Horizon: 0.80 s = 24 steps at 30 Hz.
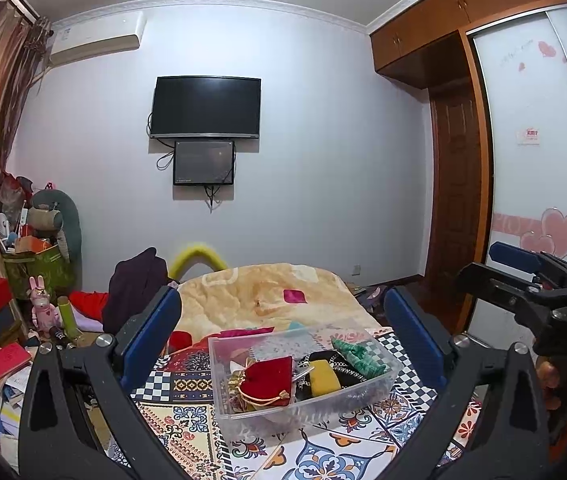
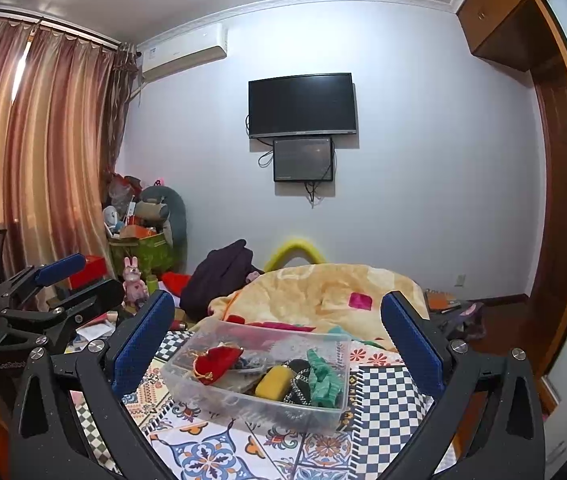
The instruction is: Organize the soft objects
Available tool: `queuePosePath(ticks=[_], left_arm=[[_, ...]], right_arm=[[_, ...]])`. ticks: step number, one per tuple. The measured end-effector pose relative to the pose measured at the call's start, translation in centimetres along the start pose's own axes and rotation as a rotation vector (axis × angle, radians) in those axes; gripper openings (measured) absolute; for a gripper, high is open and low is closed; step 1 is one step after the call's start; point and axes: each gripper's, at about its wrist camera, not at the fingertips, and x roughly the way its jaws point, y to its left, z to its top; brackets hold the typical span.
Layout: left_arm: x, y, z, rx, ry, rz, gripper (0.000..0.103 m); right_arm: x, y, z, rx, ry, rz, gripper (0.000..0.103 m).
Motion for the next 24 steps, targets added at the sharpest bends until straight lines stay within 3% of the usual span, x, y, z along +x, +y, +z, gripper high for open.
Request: queuePosePath(ticks=[24], left_arm=[[0.01,-0.24,-0.38,0.019,0.013,-0.014,0.103]], right_arm=[[-0.19,0.0,0.03,0.002,0.0,-0.016,0.103]])
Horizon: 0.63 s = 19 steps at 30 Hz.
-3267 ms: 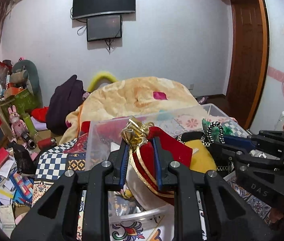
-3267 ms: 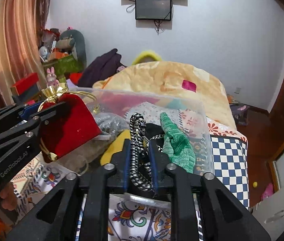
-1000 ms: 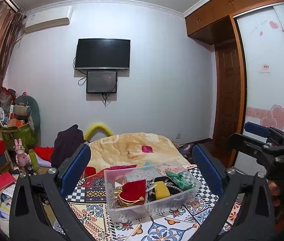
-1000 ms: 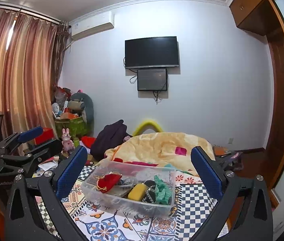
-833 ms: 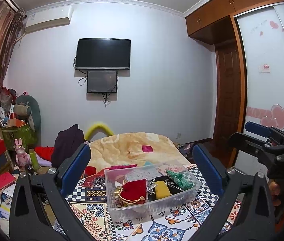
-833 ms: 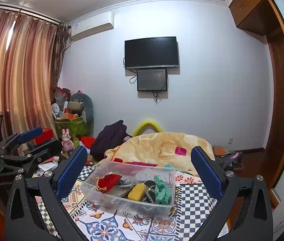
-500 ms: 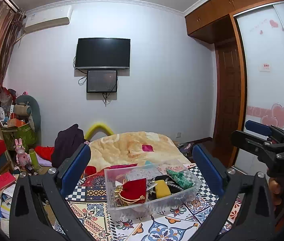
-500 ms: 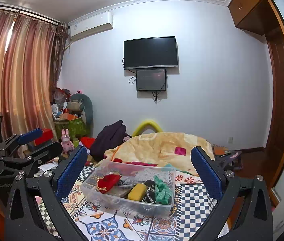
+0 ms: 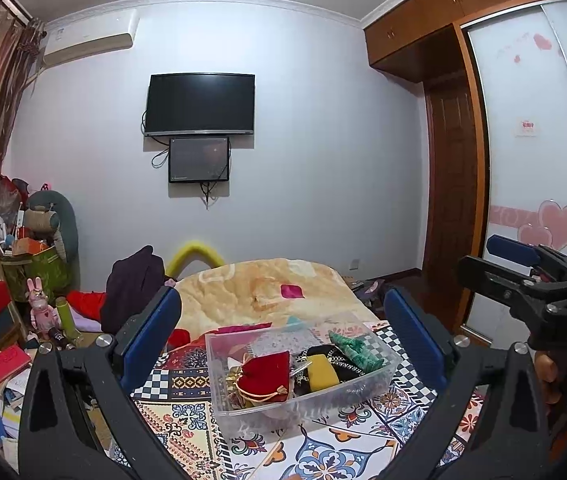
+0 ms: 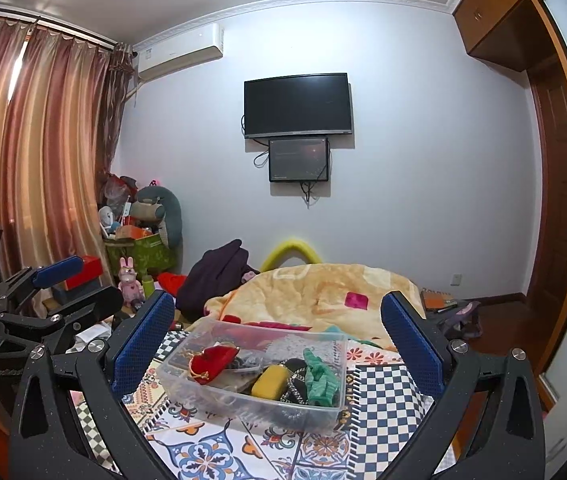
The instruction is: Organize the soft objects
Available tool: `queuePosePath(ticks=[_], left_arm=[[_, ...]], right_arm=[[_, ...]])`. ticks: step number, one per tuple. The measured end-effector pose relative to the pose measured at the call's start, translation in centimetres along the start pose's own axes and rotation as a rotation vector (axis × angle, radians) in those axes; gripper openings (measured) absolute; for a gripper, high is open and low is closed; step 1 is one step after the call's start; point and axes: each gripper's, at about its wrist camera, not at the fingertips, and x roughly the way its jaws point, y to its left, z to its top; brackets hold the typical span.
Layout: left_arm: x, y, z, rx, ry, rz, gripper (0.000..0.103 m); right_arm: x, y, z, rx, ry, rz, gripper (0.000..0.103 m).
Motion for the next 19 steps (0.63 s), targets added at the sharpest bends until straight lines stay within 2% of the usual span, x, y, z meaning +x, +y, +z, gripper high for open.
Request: queuePosePath(ticks=[19], left_arm=[[-0.28,-0.19,0.26,-0.018,0.02,-0.025,0.103]], right_arm=[[-0.01,0.1,-0.1,-0.004,0.011,0.003,0.103]])
